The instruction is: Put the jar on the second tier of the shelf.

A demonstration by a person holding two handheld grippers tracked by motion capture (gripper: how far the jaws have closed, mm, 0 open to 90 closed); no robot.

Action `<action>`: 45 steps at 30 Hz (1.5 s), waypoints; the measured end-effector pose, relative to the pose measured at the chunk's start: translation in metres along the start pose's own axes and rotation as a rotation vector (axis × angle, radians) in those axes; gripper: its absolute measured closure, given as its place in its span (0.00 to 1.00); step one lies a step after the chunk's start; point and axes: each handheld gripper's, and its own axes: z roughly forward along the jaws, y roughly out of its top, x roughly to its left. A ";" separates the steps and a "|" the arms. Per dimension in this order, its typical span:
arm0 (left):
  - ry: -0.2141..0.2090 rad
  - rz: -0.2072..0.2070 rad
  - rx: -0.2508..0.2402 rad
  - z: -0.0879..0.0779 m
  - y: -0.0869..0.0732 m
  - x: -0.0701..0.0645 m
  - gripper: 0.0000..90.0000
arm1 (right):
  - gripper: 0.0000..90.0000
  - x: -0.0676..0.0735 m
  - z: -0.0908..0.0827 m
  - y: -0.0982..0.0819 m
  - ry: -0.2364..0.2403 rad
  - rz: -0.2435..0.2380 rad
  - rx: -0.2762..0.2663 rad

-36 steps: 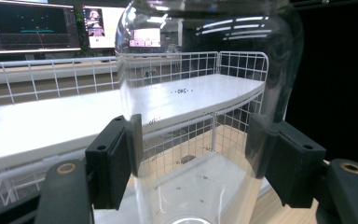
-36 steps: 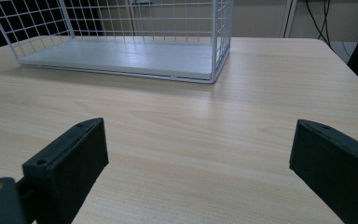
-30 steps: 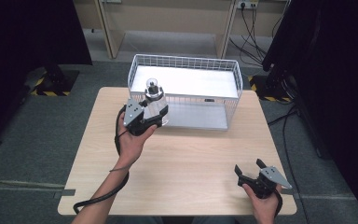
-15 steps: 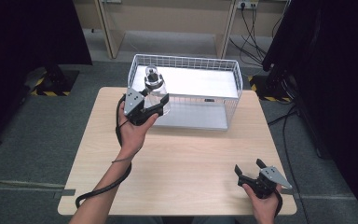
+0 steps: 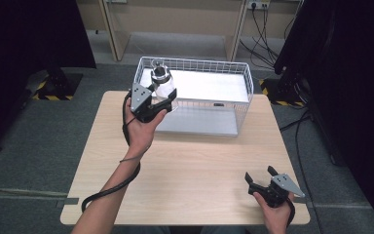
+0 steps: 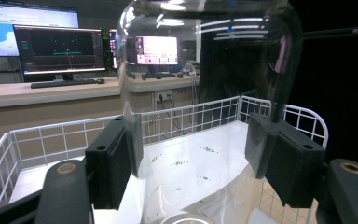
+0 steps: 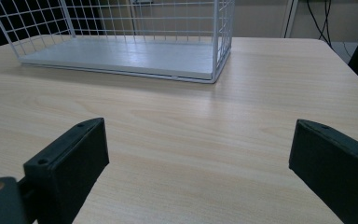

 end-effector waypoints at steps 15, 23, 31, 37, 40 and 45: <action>0.036 0.001 -0.010 0.016 0.014 0.002 0.35 | 0.05 0.000 0.000 0.000 0.000 -0.004 0.000; 0.068 0.008 -0.005 0.027 0.022 0.004 0.35 | 0.05 0.000 0.000 0.000 0.001 -0.007 0.000; 0.094 0.011 0.005 0.040 0.031 0.008 0.35 | 0.05 0.001 0.000 0.000 0.002 -0.007 0.000; 0.108 0.014 0.021 0.051 0.033 0.010 0.35 | 0.06 0.000 0.000 0.000 0.003 -0.007 -0.001; 0.112 0.009 0.029 0.057 0.033 0.011 0.35 | 0.06 0.000 0.000 0.000 0.003 -0.008 -0.001; 0.123 0.000 0.053 0.067 0.029 0.014 0.35 | 0.05 0.000 0.000 0.000 0.005 -0.008 0.000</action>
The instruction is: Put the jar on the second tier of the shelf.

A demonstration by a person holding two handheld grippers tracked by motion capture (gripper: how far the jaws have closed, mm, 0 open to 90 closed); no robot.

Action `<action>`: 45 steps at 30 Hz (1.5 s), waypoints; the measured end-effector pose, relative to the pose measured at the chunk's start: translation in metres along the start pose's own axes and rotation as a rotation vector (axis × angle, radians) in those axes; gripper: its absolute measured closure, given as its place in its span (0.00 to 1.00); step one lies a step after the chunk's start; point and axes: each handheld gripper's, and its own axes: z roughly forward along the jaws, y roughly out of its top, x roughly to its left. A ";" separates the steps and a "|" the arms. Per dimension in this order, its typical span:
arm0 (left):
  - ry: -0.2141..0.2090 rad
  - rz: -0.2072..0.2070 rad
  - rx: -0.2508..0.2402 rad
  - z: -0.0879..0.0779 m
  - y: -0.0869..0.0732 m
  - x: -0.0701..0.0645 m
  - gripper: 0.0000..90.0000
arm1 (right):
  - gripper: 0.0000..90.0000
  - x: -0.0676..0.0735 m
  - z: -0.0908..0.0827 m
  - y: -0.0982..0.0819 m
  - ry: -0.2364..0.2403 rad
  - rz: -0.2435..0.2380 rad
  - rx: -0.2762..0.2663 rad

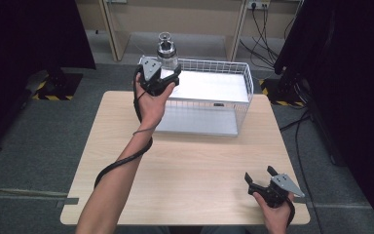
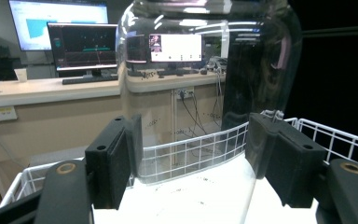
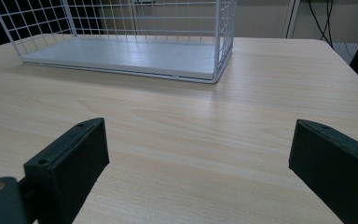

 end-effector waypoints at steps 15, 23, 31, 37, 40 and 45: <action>0.036 -0.010 0.056 0.022 -0.012 0.009 0.35 | 0.05 0.000 0.000 0.000 0.003 0.001 0.000; 0.044 -0.009 0.072 0.028 -0.017 0.011 0.35 | 0.06 0.000 0.000 0.000 0.003 -0.001 0.002; 0.049 -0.011 0.082 0.033 -0.018 0.012 0.35 | 0.06 0.000 0.000 0.000 0.005 -0.003 0.001; 0.044 -0.032 0.088 0.035 -0.018 0.015 0.35 | 0.06 0.000 0.000 0.000 0.005 -0.004 0.002; 0.036 -0.038 0.096 0.036 -0.017 0.017 0.35 | 0.06 0.001 0.000 0.000 0.005 -0.005 0.001; 0.028 -0.027 0.105 0.038 -0.017 0.016 0.35 | 0.06 0.001 0.000 0.000 0.006 -0.005 0.001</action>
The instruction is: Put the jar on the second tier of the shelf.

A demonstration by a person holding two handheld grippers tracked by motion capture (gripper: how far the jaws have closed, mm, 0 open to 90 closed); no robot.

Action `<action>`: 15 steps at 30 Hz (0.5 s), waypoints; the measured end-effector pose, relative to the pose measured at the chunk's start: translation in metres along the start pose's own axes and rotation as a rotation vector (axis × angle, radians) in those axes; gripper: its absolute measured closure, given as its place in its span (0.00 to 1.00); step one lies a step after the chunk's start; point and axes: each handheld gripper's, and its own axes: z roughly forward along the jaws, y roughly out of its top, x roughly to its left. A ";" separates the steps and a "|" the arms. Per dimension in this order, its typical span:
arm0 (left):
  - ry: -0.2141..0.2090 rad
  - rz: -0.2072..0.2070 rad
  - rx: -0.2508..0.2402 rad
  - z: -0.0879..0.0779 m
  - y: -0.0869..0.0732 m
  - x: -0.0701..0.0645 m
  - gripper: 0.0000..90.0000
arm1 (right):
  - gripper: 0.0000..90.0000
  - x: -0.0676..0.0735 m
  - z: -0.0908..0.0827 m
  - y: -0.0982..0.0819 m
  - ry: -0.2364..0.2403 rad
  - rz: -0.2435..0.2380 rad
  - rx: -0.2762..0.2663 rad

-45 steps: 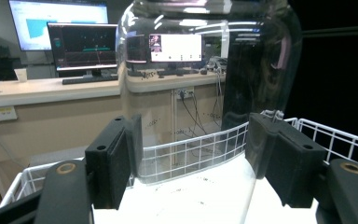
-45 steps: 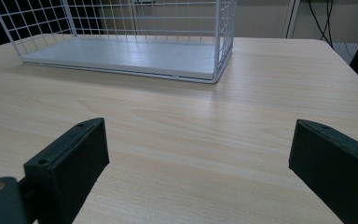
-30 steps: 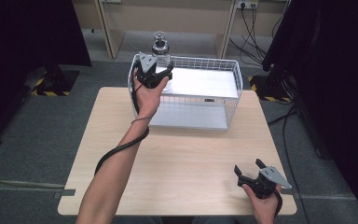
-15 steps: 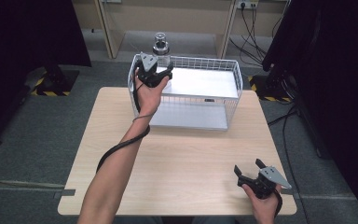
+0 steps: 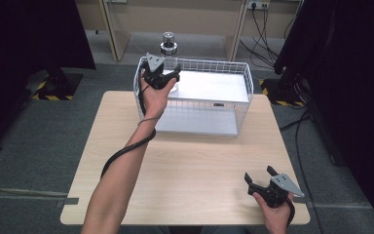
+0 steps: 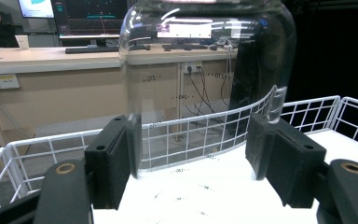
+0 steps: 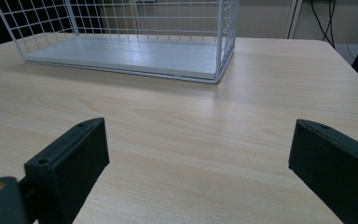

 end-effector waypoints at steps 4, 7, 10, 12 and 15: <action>-0.001 -0.002 -0.001 0.000 0.000 0.000 0.35 | 0.06 0.000 0.000 0.000 0.000 0.001 -0.001; -0.003 -0.014 -0.013 -0.001 0.001 0.001 0.32 | 0.06 0.000 0.000 0.000 0.000 0.000 0.000; 0.000 -0.021 -0.021 -0.003 0.004 0.001 0.23 | 0.06 0.000 0.000 0.000 0.000 0.000 -0.001; 0.005 -0.016 -0.020 -0.006 0.005 0.000 0.18 | 0.06 0.000 0.000 0.000 0.001 0.001 -0.001; 0.013 -0.012 -0.013 -0.010 0.005 0.001 0.13 | 0.06 0.000 0.000 0.000 0.000 0.001 -0.001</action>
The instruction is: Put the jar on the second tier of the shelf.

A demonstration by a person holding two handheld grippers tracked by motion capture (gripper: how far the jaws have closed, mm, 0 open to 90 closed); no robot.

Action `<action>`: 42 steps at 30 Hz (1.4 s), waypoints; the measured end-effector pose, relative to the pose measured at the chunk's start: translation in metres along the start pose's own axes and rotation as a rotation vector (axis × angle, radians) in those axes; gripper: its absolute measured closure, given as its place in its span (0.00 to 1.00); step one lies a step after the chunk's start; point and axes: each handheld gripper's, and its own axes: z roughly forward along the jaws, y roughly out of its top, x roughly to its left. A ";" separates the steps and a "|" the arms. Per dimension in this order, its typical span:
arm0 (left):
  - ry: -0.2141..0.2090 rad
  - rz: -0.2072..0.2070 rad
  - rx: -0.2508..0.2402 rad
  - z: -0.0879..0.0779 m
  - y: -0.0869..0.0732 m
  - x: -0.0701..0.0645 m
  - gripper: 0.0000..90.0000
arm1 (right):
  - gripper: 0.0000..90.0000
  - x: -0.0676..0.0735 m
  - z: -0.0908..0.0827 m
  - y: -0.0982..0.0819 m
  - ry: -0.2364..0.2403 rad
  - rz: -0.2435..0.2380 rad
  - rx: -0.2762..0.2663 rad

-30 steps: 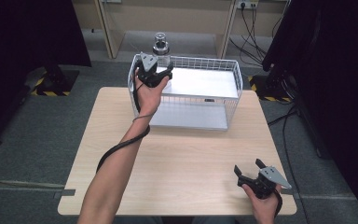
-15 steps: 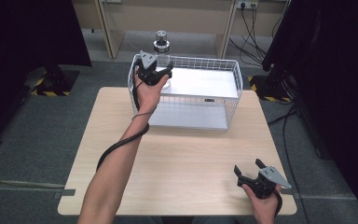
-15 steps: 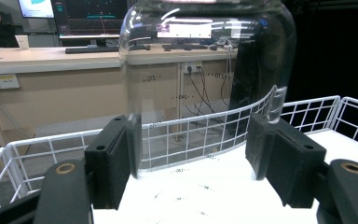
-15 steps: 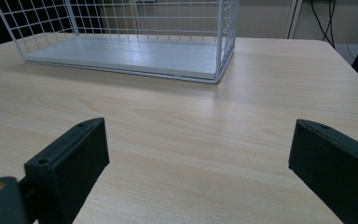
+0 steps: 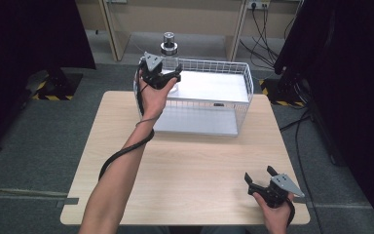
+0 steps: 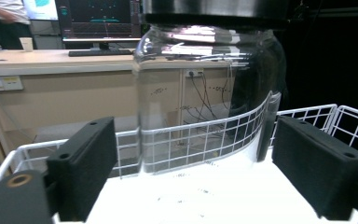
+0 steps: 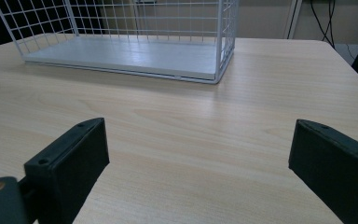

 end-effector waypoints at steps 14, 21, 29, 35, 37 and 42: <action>-0.027 0.033 0.021 -0.022 -0.013 0.001 0.11 | 0.06 0.000 0.000 0.000 -0.001 0.000 0.001; -0.045 0.051 0.019 -0.034 -0.020 0.000 0.11 | 0.06 0.000 0.000 0.000 -0.002 0.002 0.000; -0.067 0.071 0.018 -0.048 -0.028 -0.002 0.11 | 0.06 -0.001 0.000 0.000 -0.001 0.007 -0.001; -0.077 0.080 0.017 -0.057 -0.034 -0.003 0.11 | 0.06 -0.001 0.000 0.000 -0.002 0.007 -0.001; -0.078 0.084 0.014 -0.060 -0.035 -0.003 0.11 | 0.06 -0.001 0.000 0.000 -0.002 0.006 -0.001; -0.076 0.081 0.016 -0.064 -0.039 -0.001 0.11 | 0.06 0.000 0.000 0.000 -0.003 0.006 -0.001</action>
